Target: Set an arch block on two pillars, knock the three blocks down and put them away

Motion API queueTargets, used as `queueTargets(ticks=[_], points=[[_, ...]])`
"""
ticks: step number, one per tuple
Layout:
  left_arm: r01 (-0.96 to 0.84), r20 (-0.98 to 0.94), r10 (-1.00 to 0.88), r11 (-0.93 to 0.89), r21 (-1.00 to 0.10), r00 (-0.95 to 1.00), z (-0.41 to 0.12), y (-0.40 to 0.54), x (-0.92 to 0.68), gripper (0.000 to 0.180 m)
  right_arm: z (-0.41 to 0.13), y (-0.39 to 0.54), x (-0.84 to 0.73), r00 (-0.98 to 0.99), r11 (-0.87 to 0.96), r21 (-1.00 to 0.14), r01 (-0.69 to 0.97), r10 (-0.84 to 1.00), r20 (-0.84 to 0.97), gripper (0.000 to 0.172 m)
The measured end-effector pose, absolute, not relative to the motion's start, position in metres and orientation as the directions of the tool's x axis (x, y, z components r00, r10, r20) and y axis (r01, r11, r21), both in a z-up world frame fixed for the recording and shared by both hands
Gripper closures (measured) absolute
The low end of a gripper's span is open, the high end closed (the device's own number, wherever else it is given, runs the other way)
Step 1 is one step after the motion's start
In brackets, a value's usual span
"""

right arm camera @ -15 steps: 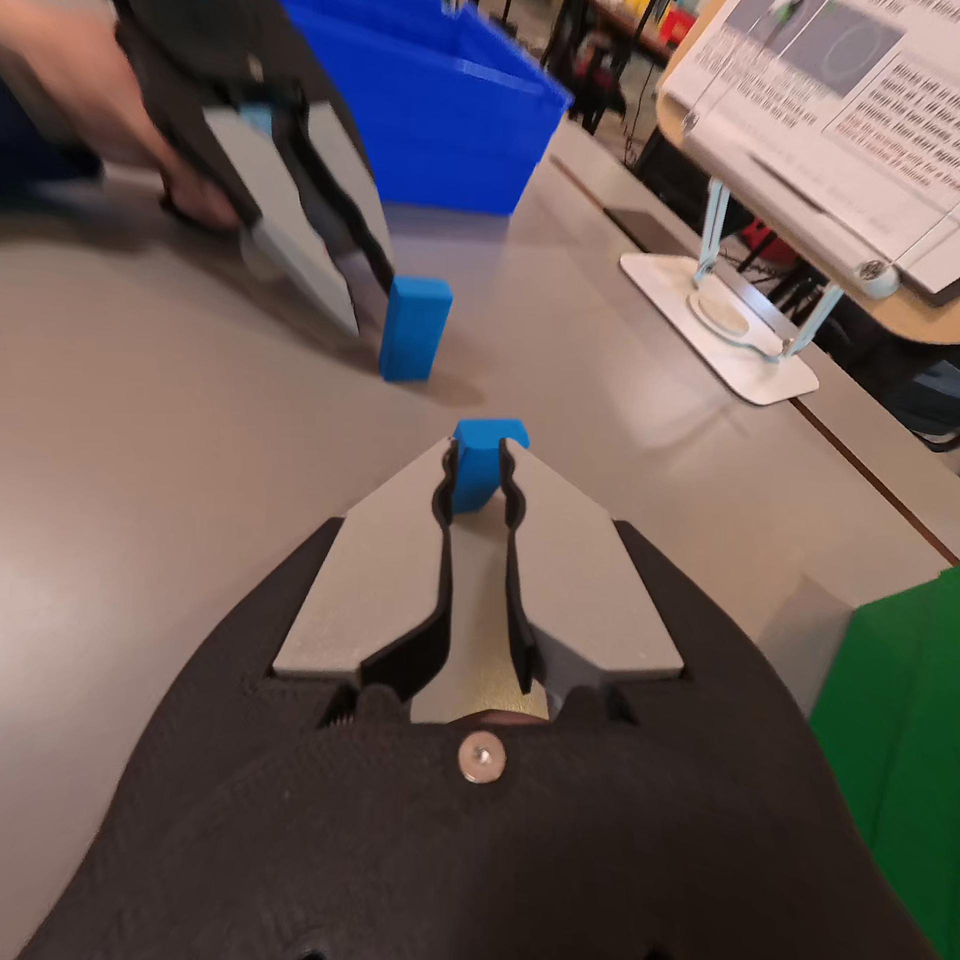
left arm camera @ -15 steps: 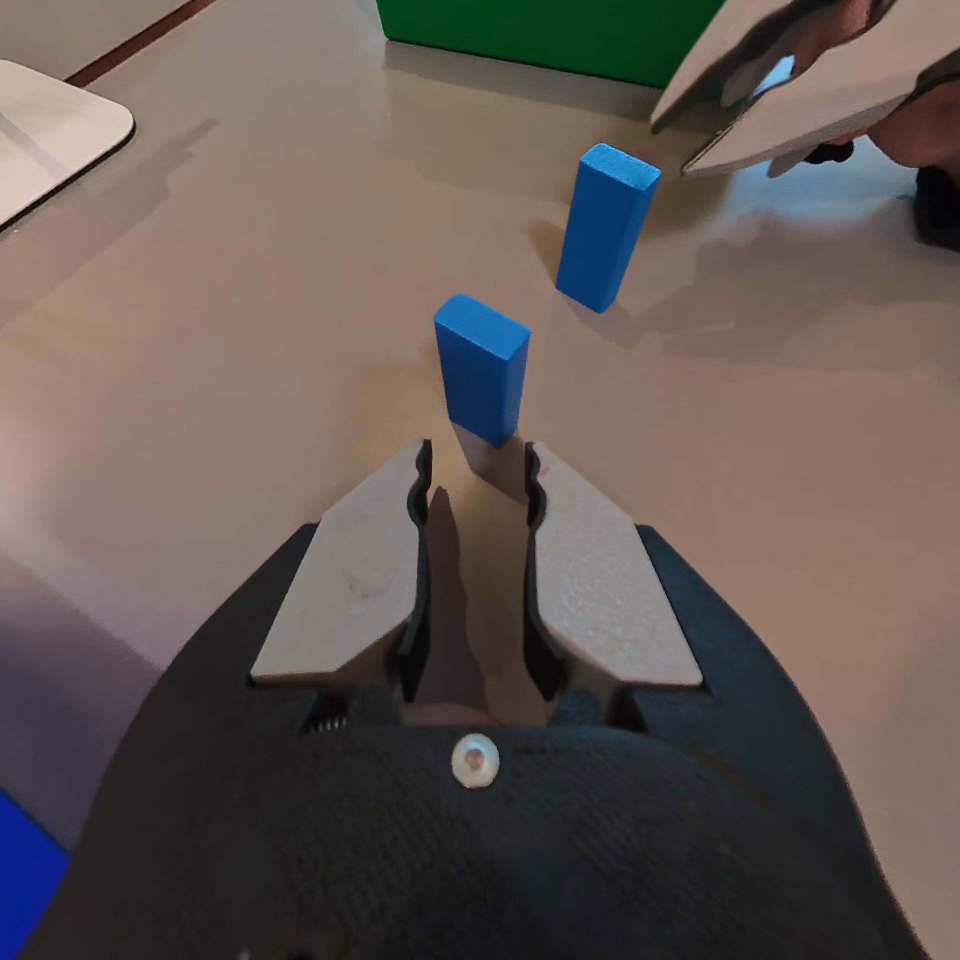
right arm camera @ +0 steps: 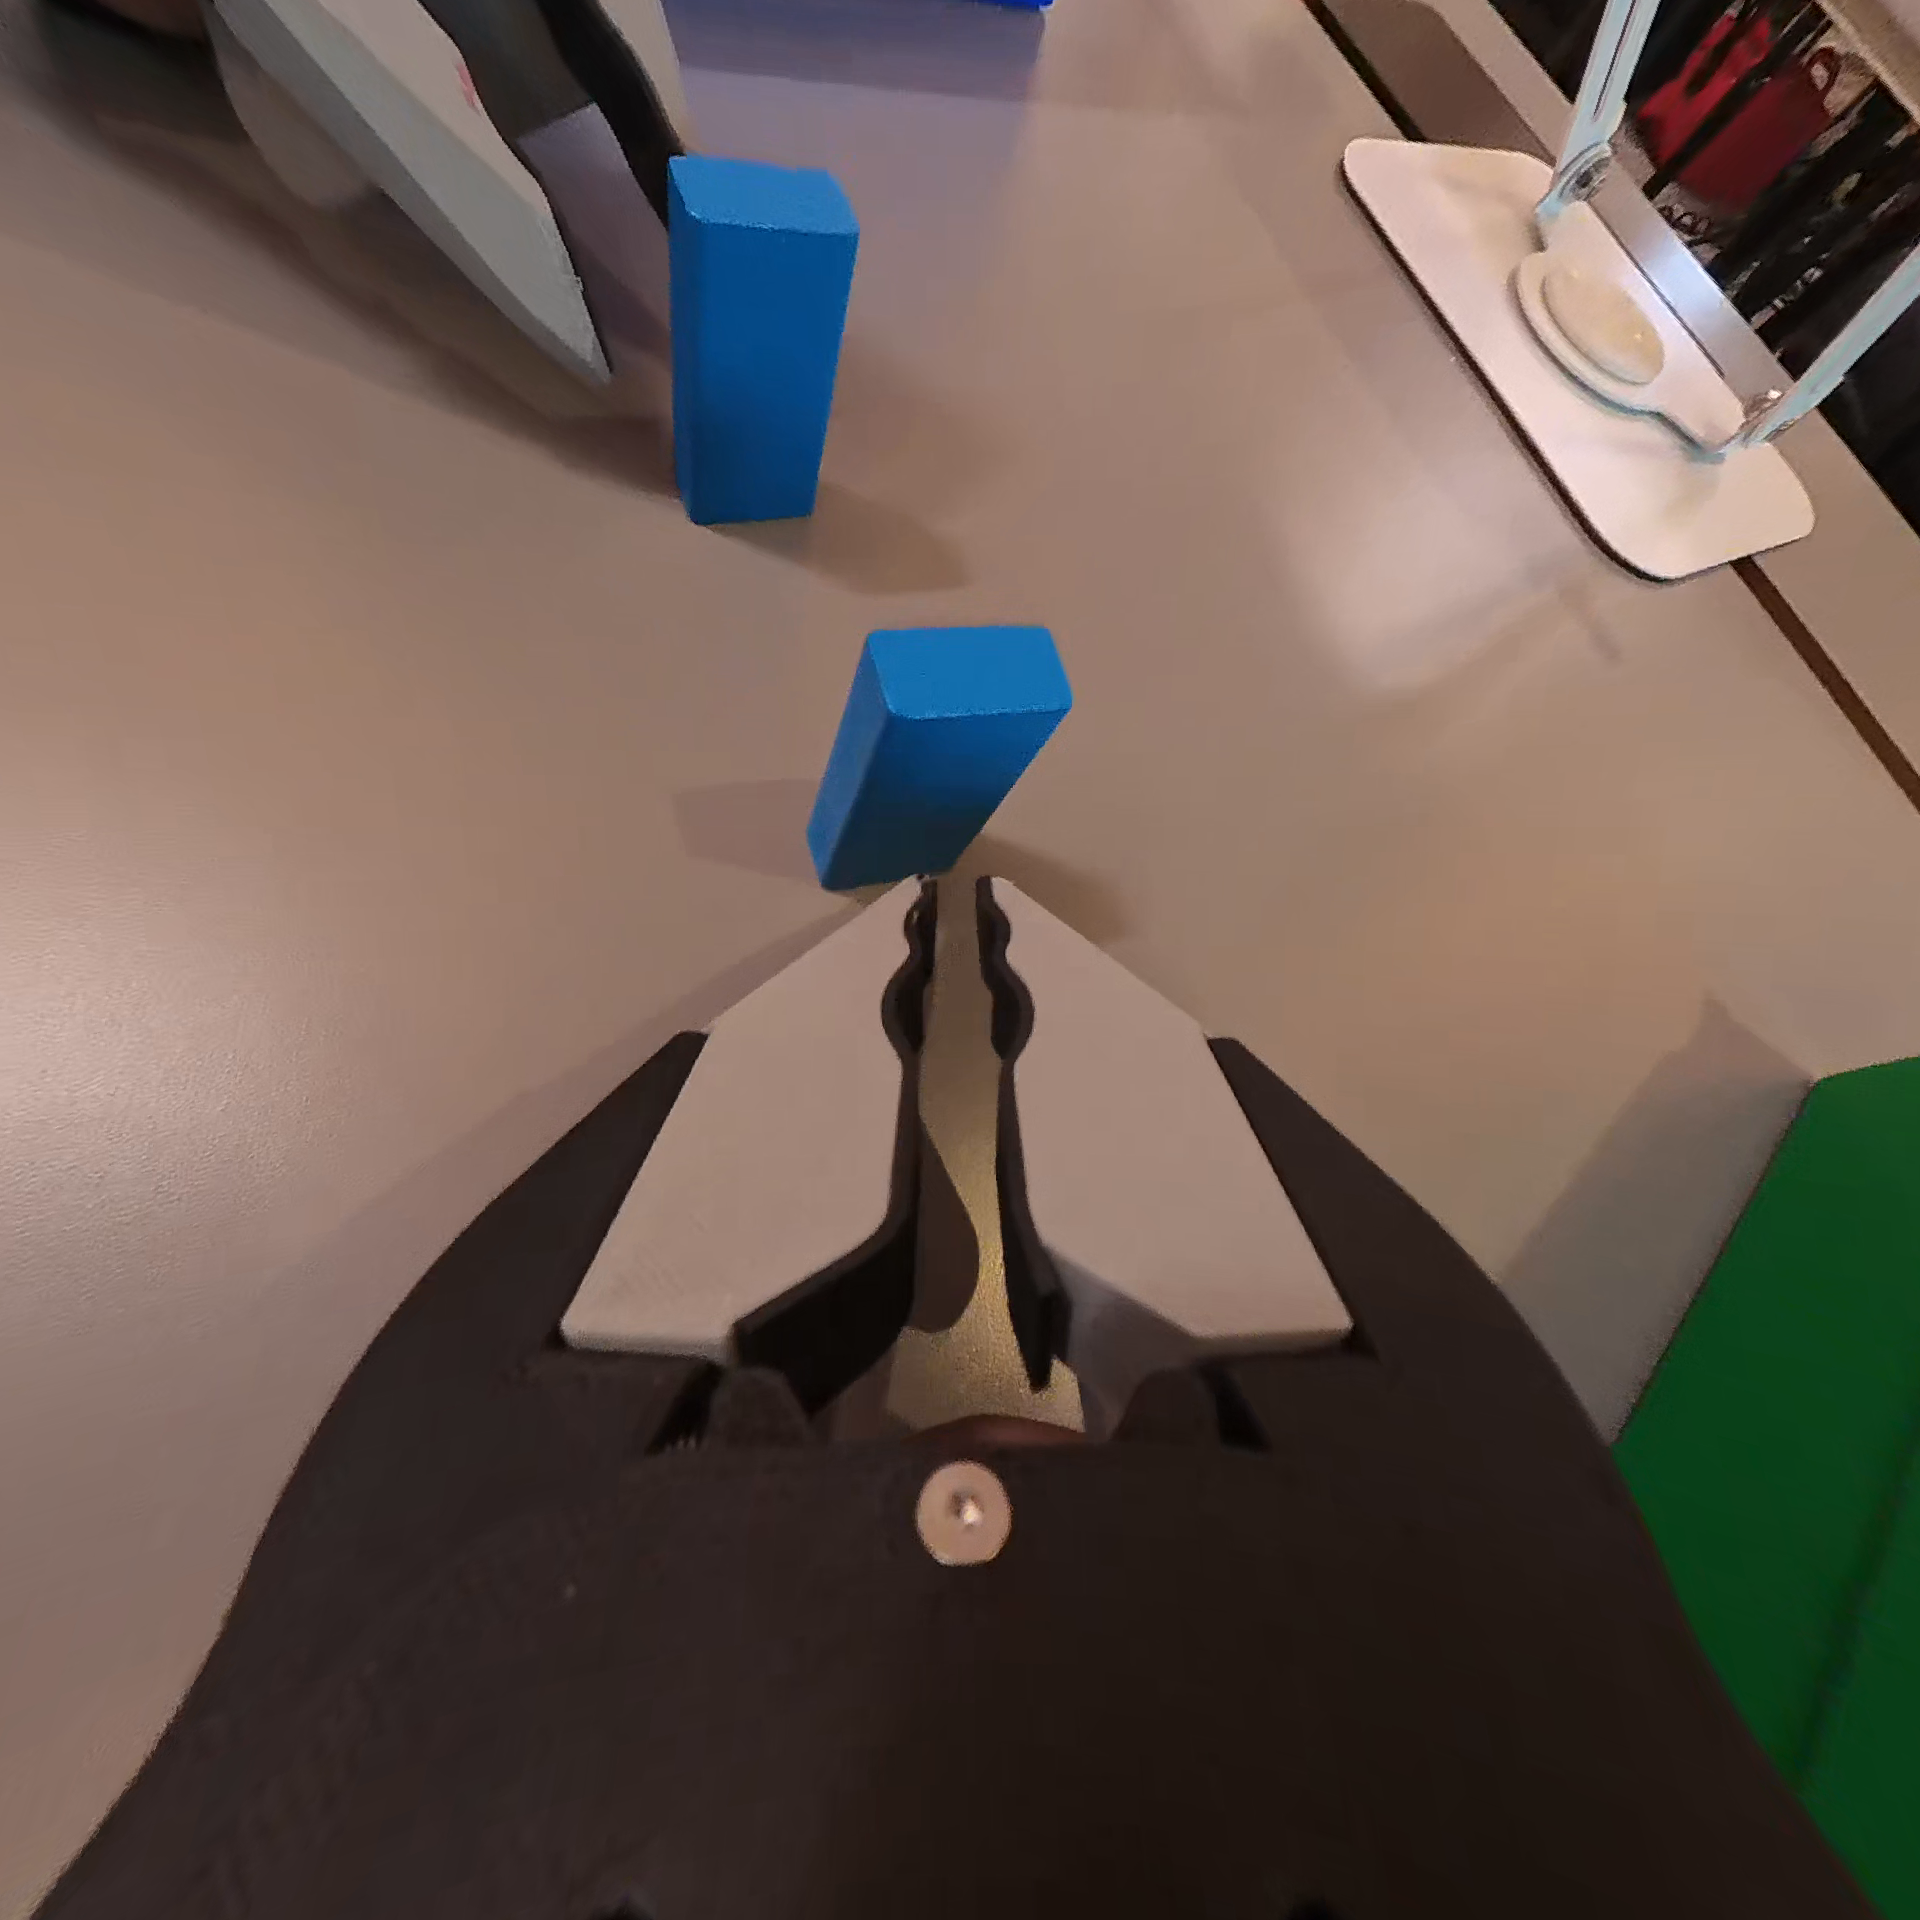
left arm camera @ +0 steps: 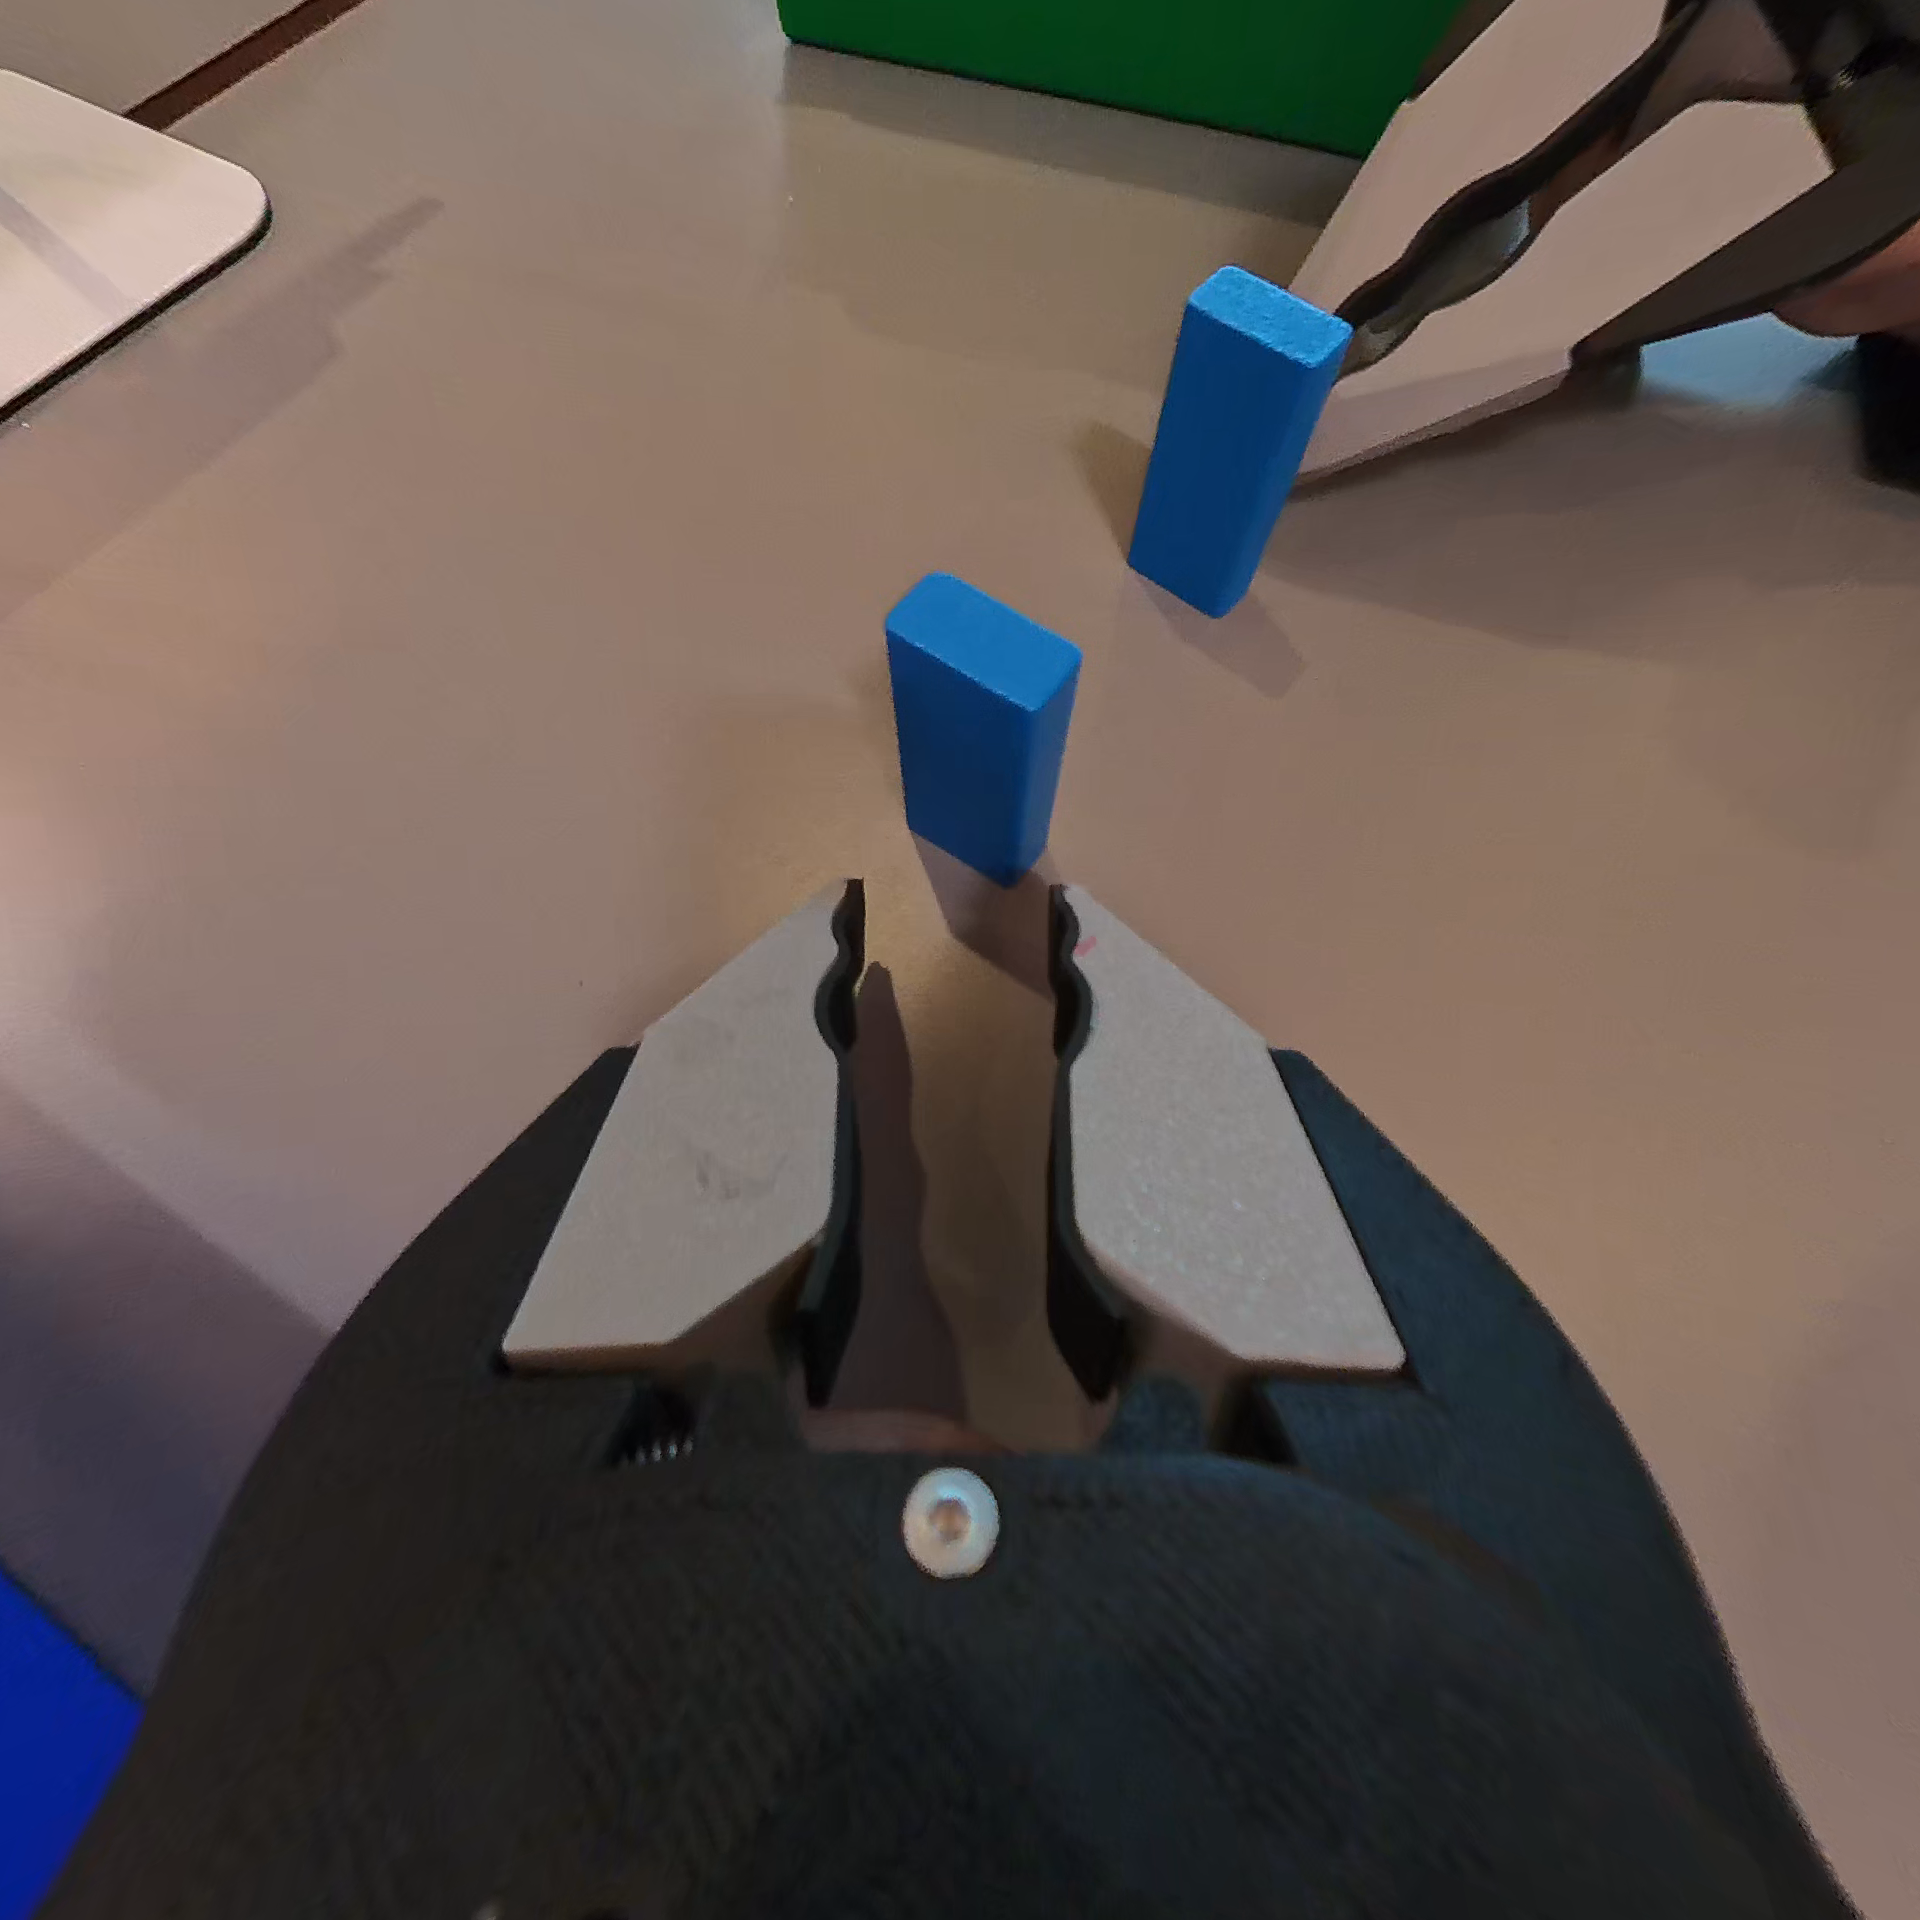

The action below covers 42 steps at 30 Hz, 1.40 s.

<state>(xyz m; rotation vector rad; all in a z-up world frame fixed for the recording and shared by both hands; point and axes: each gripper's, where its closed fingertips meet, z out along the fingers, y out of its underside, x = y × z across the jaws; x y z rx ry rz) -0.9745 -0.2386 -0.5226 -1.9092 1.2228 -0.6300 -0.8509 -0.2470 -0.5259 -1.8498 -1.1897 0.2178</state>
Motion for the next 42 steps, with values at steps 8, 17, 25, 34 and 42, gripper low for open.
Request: queueTargets(ticks=[8,17,25,34,42], points=[[-0.549,0.004,-0.914,-0.247,-0.798,0.406,-0.526,-0.241,-0.974,0.149,-0.533,-0.236,-0.857,0.515,-0.157,-0.735,0.660,0.807,0.290,0.165],[-0.551,0.015,-0.914,-0.257,-0.794,0.406,-0.528,-0.242,-0.974,0.150,-0.533,-0.232,-0.855,0.532,-0.167,-0.730,0.663,0.791,0.302,0.163],[-0.545,0.036,-0.909,-0.279,-0.791,0.414,-0.528,-0.241,-0.975,0.150,-0.534,-0.257,-0.856,0.470,-0.107,-0.722,0.684,0.821,0.324,0.166],[-0.542,0.051,-0.909,-0.291,-0.789,0.413,-0.529,-0.242,-0.975,0.150,-0.538,-0.256,-0.865,0.456,-0.104,-0.702,0.705,0.824,0.336,0.163],[-0.544,0.048,-0.909,-0.289,-0.788,0.413,-0.529,-0.242,-0.976,0.151,-0.538,-0.249,-0.870,0.465,-0.114,-0.700,0.705,0.820,0.334,0.162]])
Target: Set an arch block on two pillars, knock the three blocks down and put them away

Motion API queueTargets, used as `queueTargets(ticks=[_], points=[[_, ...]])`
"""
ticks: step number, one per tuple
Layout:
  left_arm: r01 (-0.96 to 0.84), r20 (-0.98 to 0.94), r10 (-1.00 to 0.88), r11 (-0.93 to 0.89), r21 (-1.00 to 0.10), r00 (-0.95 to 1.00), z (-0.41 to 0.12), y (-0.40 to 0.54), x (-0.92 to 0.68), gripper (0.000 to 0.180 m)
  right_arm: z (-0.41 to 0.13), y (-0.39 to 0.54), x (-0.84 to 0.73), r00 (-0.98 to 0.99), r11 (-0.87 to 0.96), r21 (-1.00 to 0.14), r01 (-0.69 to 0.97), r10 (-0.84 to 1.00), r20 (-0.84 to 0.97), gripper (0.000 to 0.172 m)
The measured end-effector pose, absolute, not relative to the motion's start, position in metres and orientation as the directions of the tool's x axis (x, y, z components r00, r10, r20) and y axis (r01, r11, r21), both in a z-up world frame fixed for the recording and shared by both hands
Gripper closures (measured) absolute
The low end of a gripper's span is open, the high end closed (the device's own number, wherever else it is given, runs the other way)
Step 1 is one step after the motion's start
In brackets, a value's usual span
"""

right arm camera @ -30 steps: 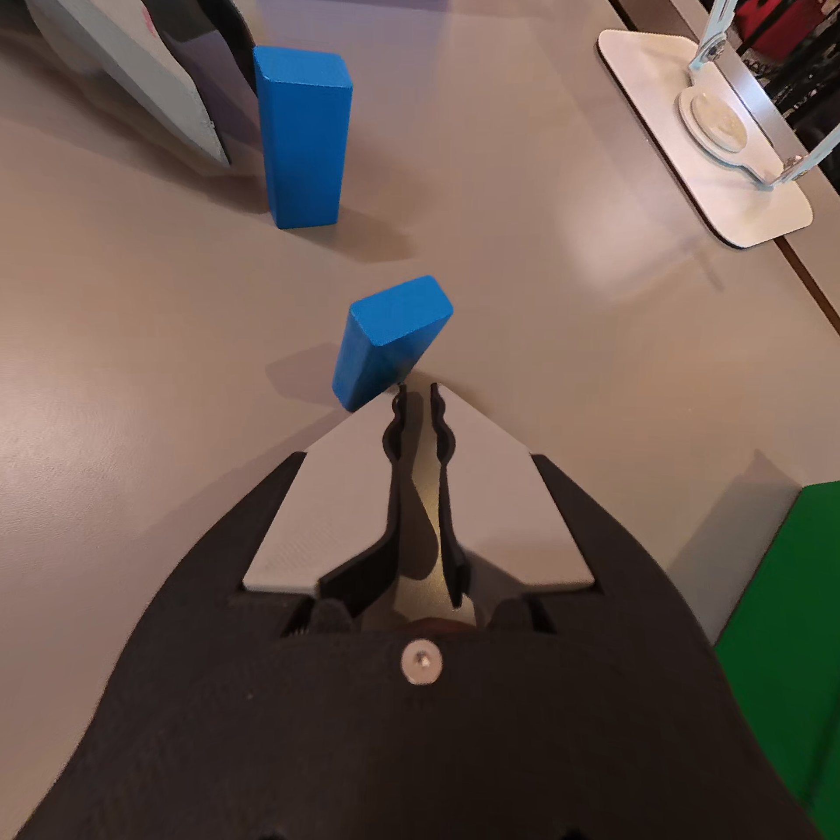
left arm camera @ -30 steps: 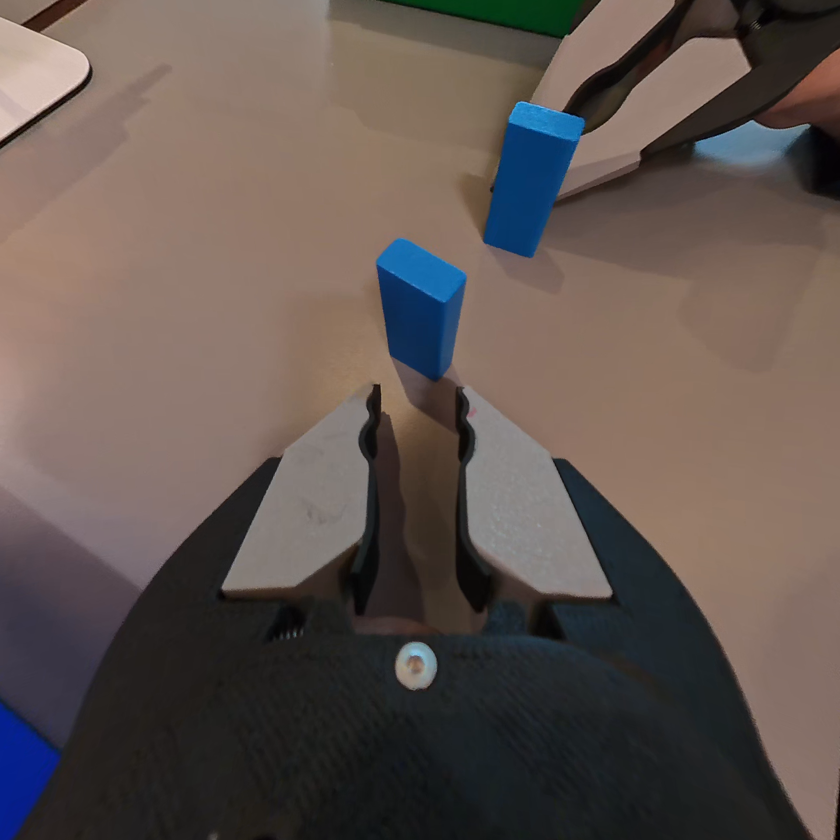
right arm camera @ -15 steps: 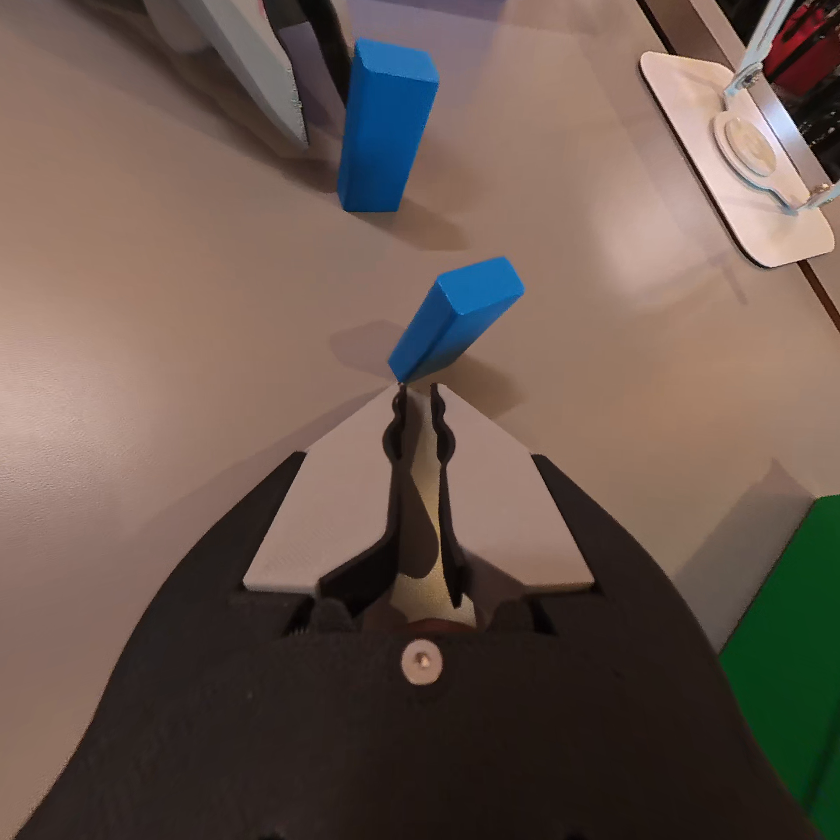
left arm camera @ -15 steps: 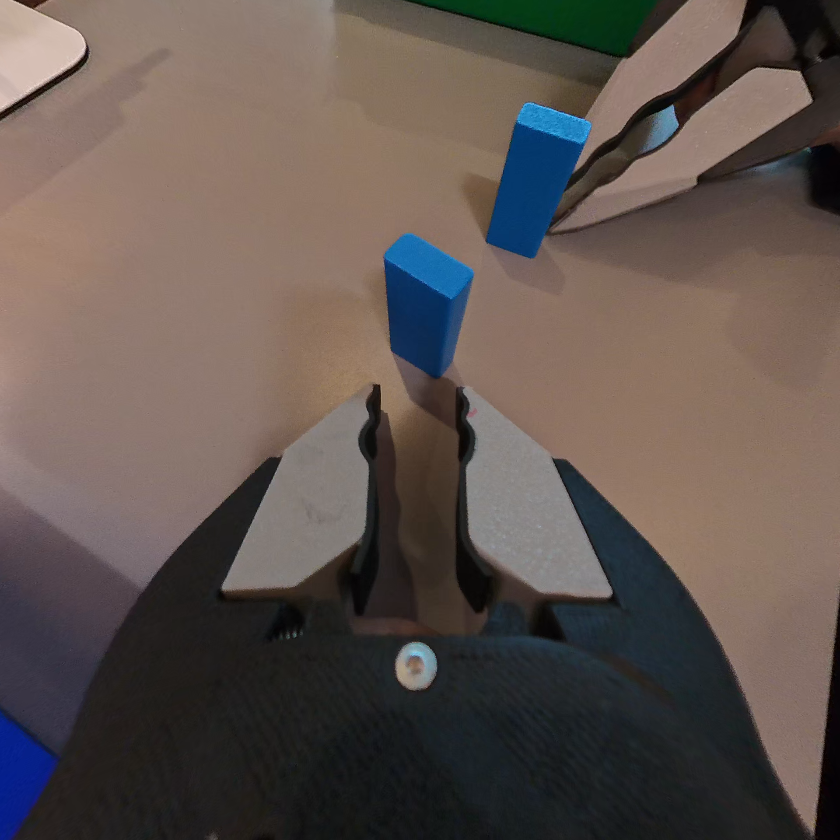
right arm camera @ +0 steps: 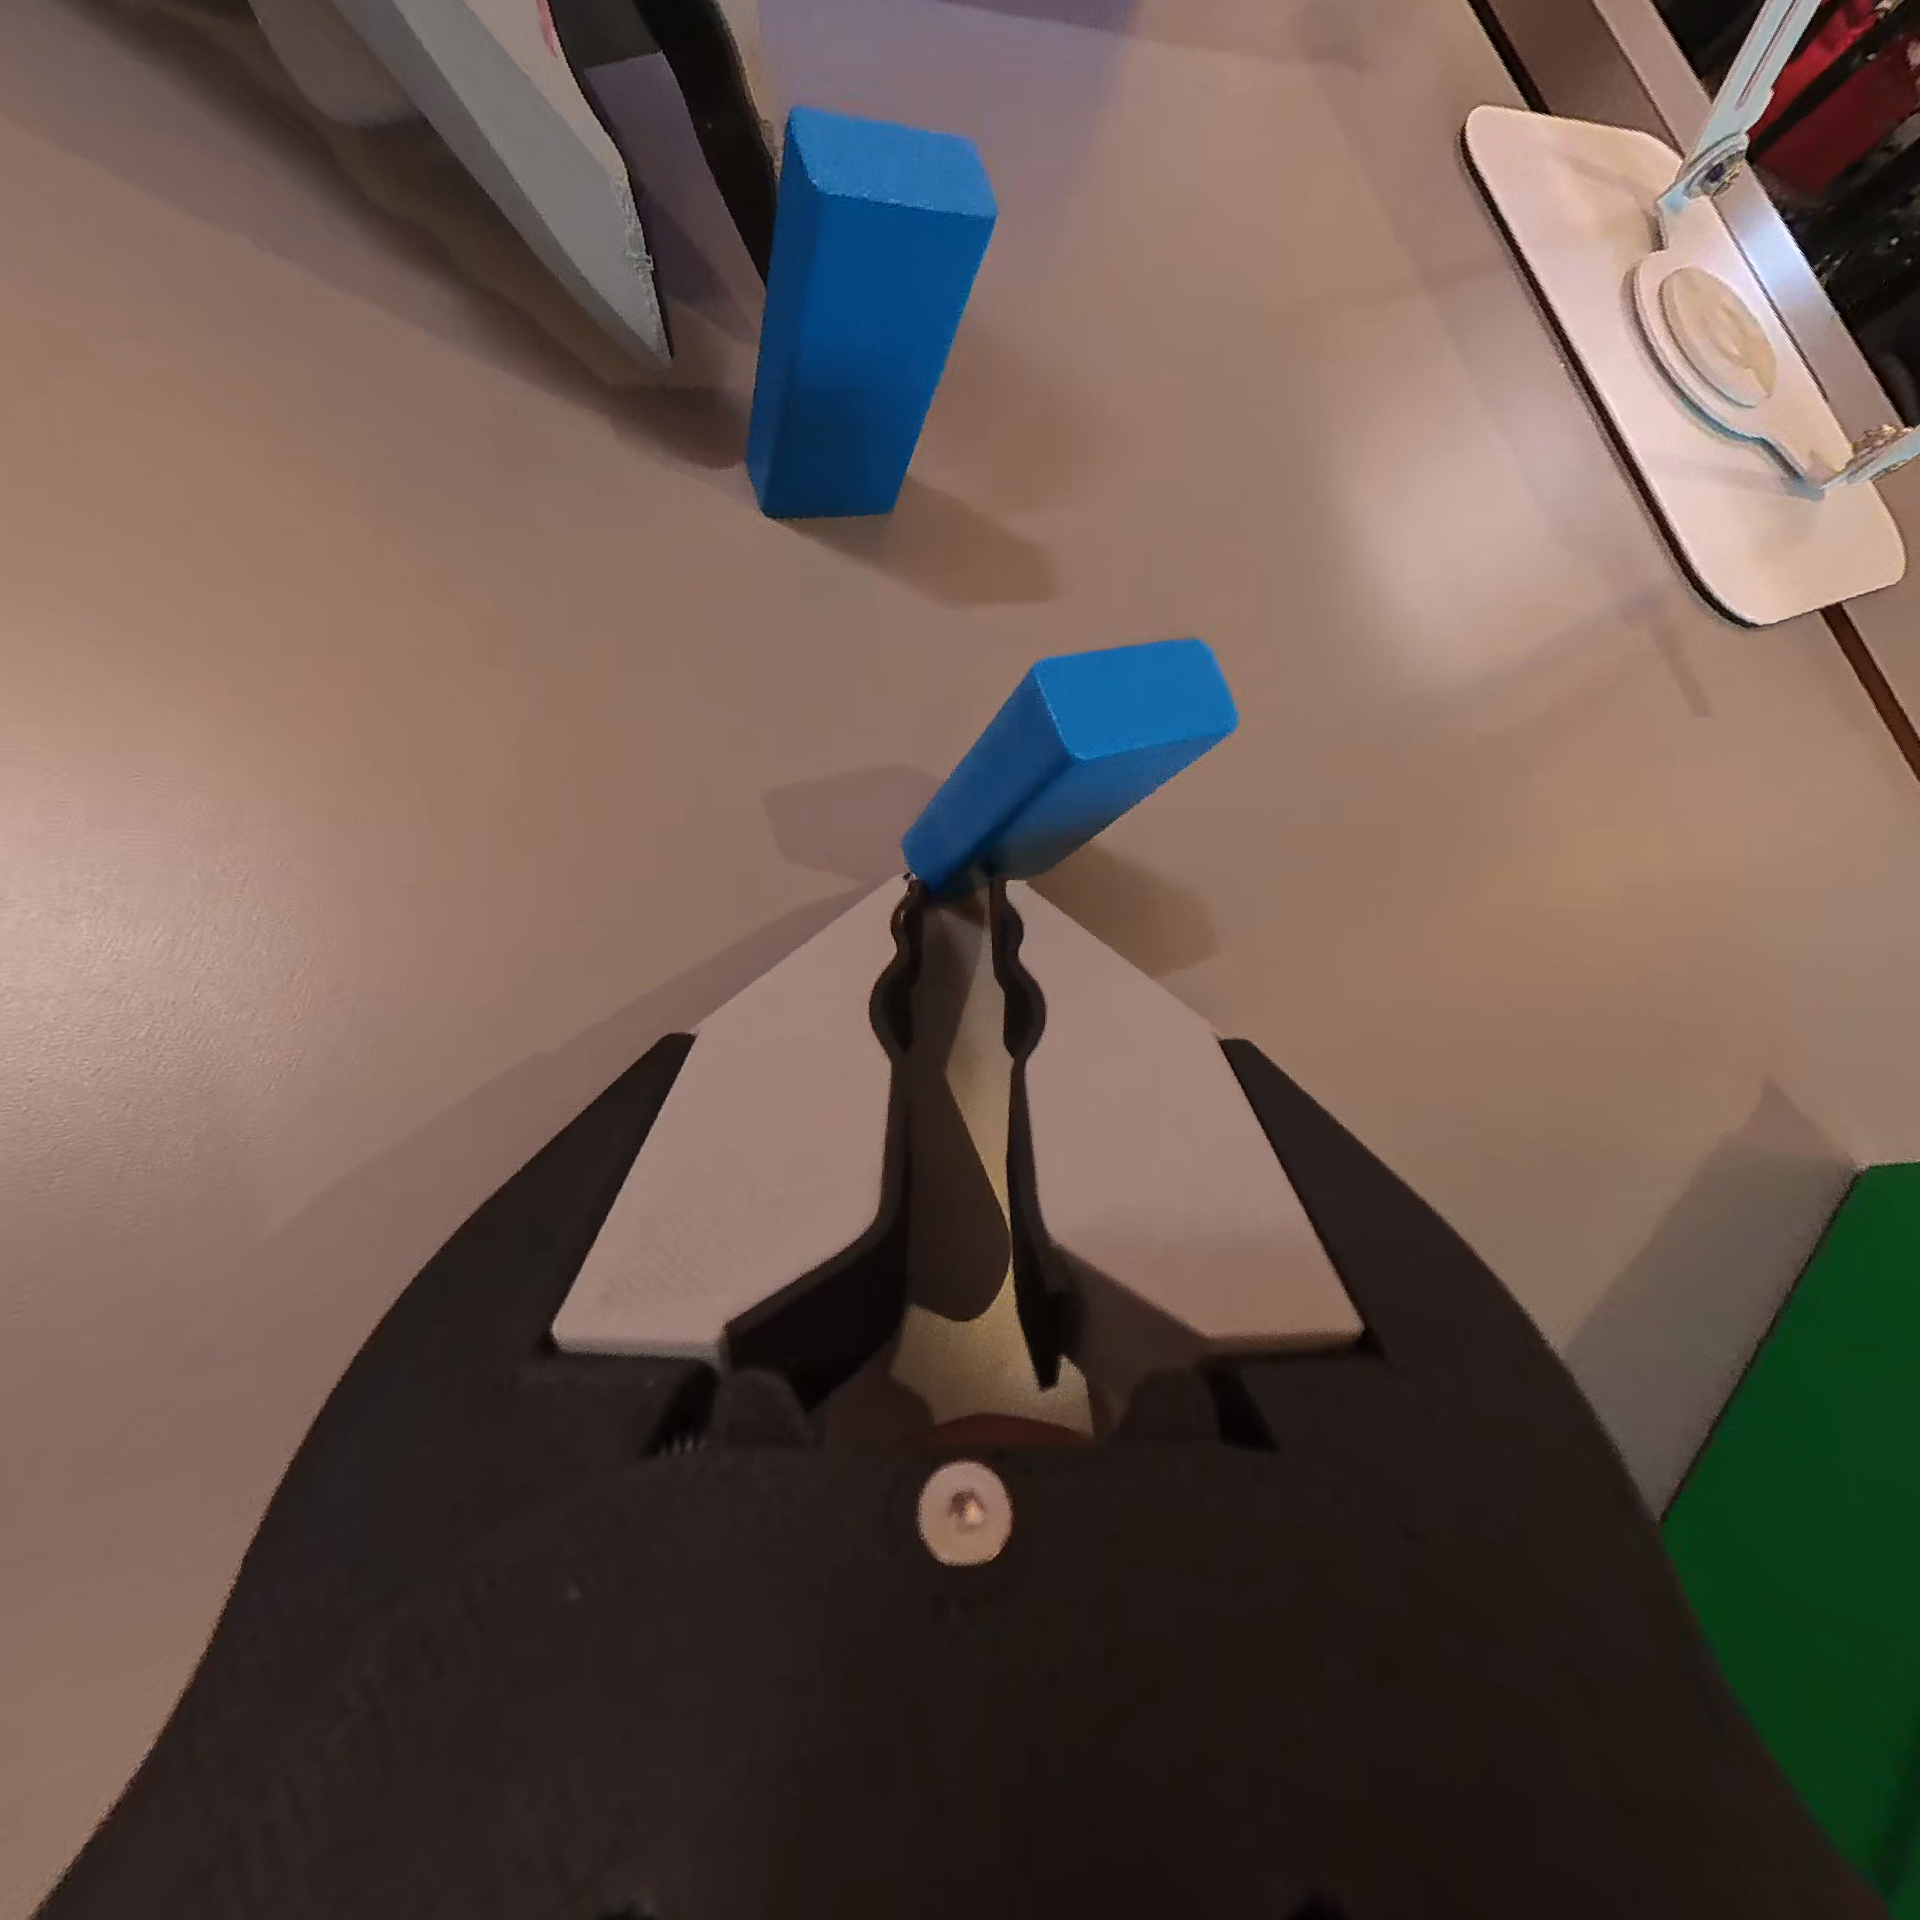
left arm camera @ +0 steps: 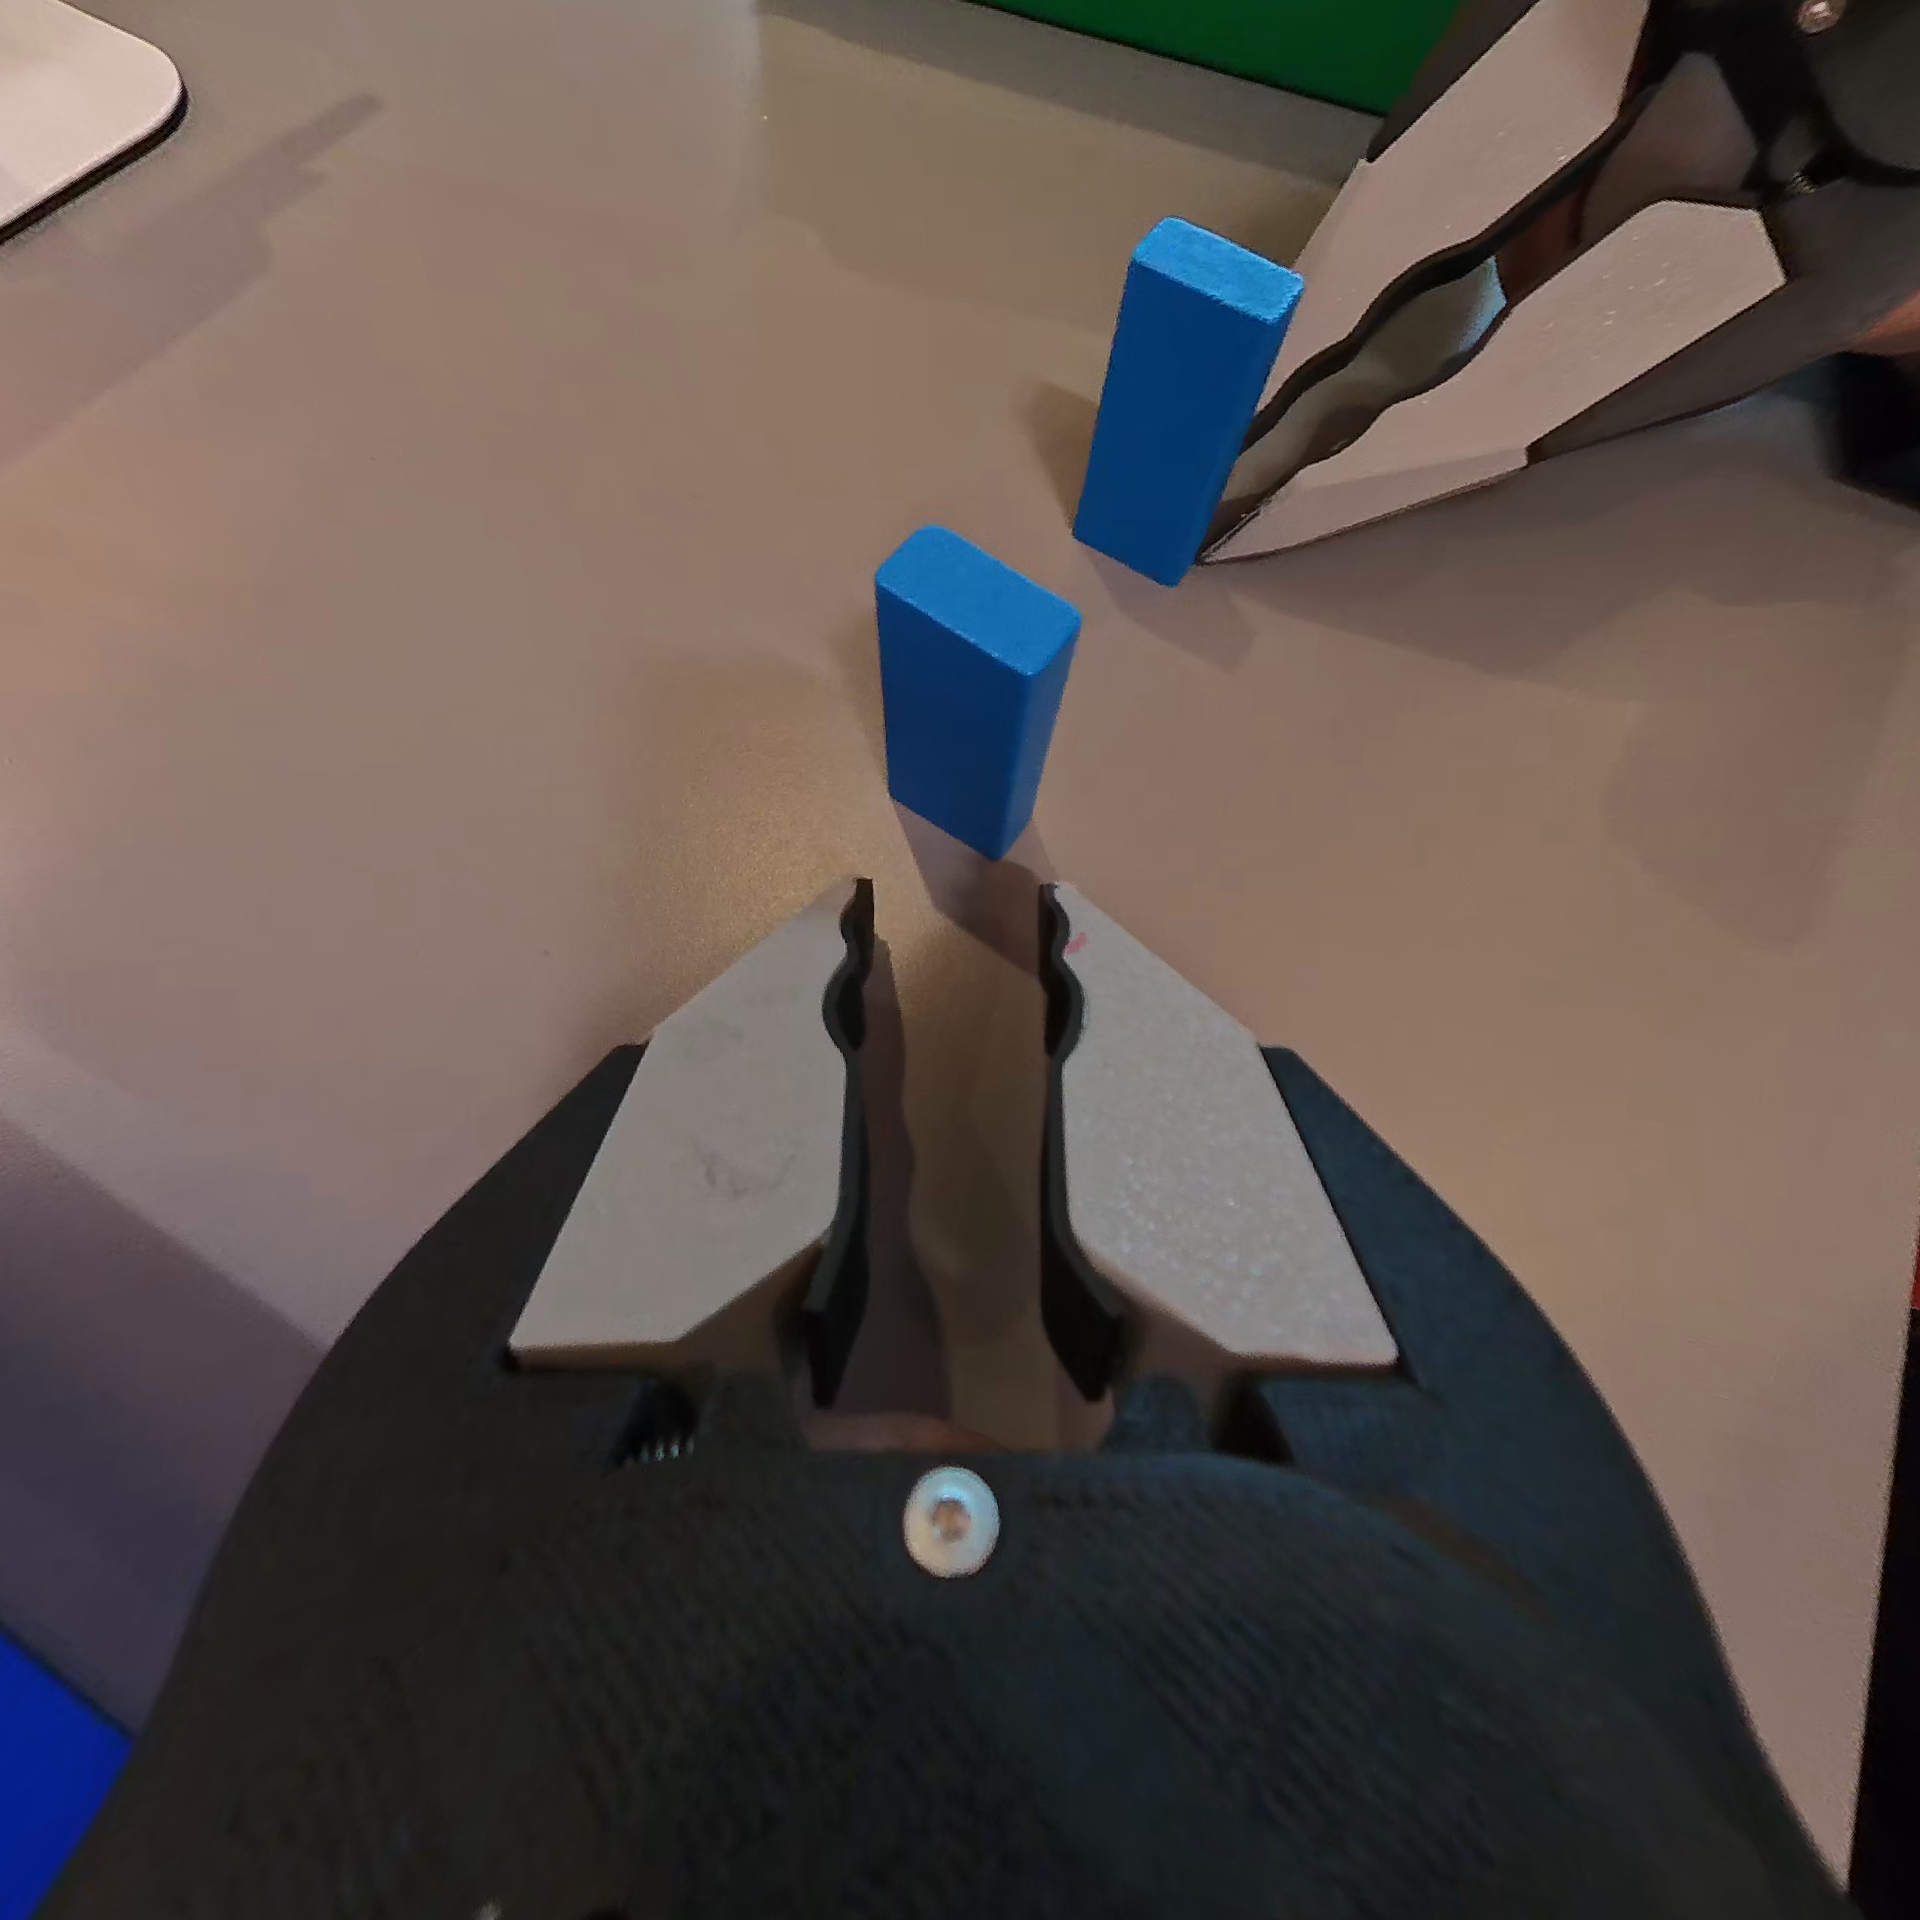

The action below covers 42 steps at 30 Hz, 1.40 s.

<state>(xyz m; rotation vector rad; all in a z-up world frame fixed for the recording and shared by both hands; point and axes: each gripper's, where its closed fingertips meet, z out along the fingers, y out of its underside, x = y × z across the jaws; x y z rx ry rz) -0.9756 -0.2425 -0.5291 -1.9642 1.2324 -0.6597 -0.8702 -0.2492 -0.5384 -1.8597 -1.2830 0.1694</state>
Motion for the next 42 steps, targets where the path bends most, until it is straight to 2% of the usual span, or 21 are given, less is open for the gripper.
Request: queueTargets(ticks=[12,21,42], points=[[-0.559,0.042,-0.907,-0.294,-0.775,0.419,-0.532,-0.243,-0.976,0.152,-0.538,-0.248,-0.870,0.466,-0.116,-0.704,0.701,0.822,0.328,0.159],[-0.584,0.004,-0.882,-0.316,-0.748,0.472,-0.539,-0.235,-0.975,0.179,-0.533,-0.249,-0.864,0.490,-0.122,-0.725,0.678,0.810,0.322,0.158],[-0.601,0.006,-0.896,-0.304,-0.740,0.445,-0.541,-0.242,-0.963,0.180,-0.532,-0.249,-0.860,0.505,-0.129,-0.733,0.668,0.802,0.319,0.157]])
